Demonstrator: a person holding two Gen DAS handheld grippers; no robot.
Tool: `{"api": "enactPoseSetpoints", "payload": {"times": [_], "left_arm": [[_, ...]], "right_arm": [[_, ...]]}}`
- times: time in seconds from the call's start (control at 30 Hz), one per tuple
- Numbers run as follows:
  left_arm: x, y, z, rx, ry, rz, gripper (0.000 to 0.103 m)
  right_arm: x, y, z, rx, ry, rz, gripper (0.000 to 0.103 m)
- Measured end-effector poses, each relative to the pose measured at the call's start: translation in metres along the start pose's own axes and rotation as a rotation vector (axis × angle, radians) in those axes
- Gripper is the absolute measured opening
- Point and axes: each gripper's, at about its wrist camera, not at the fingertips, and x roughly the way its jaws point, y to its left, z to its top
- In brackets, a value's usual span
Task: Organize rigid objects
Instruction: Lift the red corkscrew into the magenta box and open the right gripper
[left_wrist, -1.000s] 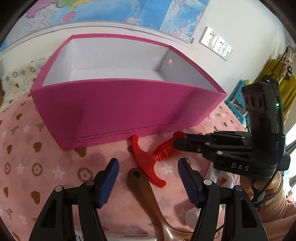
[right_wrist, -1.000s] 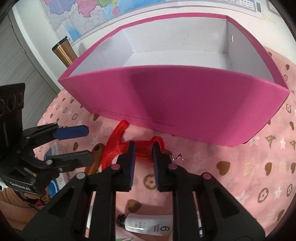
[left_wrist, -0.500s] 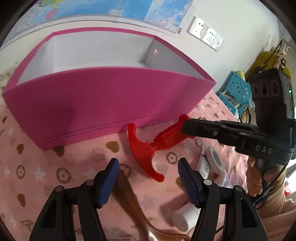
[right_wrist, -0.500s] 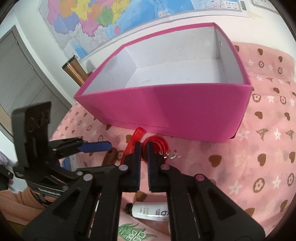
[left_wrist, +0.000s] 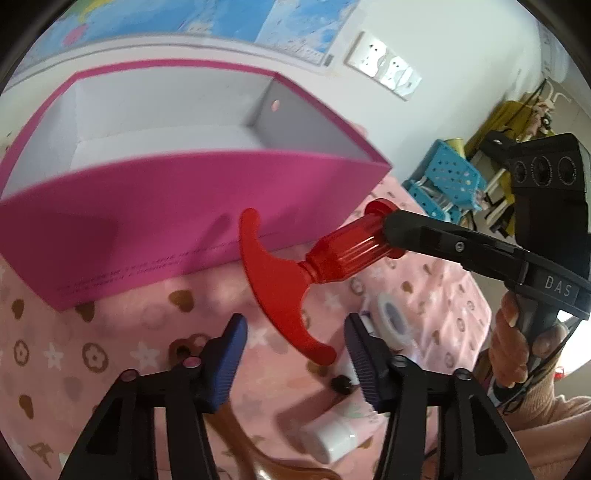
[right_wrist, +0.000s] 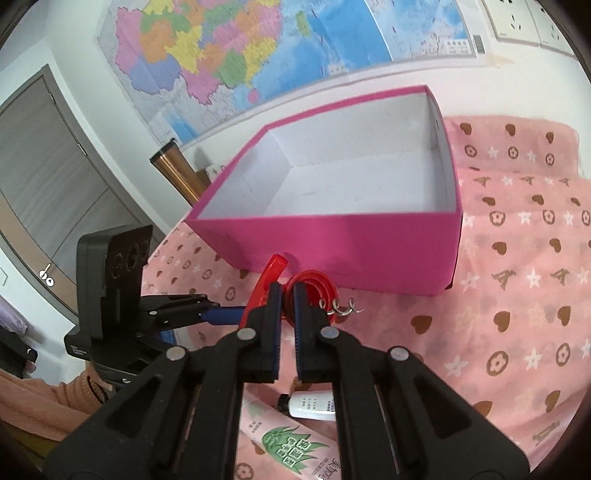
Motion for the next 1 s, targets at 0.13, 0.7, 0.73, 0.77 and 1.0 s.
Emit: {"api": "enactPoseSetpoints", "payload": {"times": [0.13,0.7,0.73,0.77,1.0], "left_arm": [[-0.013,-0.013,0.008,0.040,-0.037,0.000,0.047],[-0.041,-0.029,0.068,0.135,-0.139,0.074,0.048],[-0.040,-0.027,0.073,0.131,-0.139,0.071,0.047],[-0.038,-0.025,0.076,0.127,-0.139,0.073,0.047],[-0.018,-0.013,0.093,0.098,-0.103,0.095,0.047]], "right_arm": [[-0.011,0.004,0.006,-0.020,-0.024,0.006,0.007],[-0.032,0.008,0.062,-0.072,-0.141,0.005,0.007],[-0.031,0.006,0.066,-0.067,-0.145,0.006,0.007],[-0.029,0.004,0.069,-0.062,-0.144,0.006,0.007],[-0.012,-0.012,0.085,-0.036,-0.117,-0.010,0.007]]}}
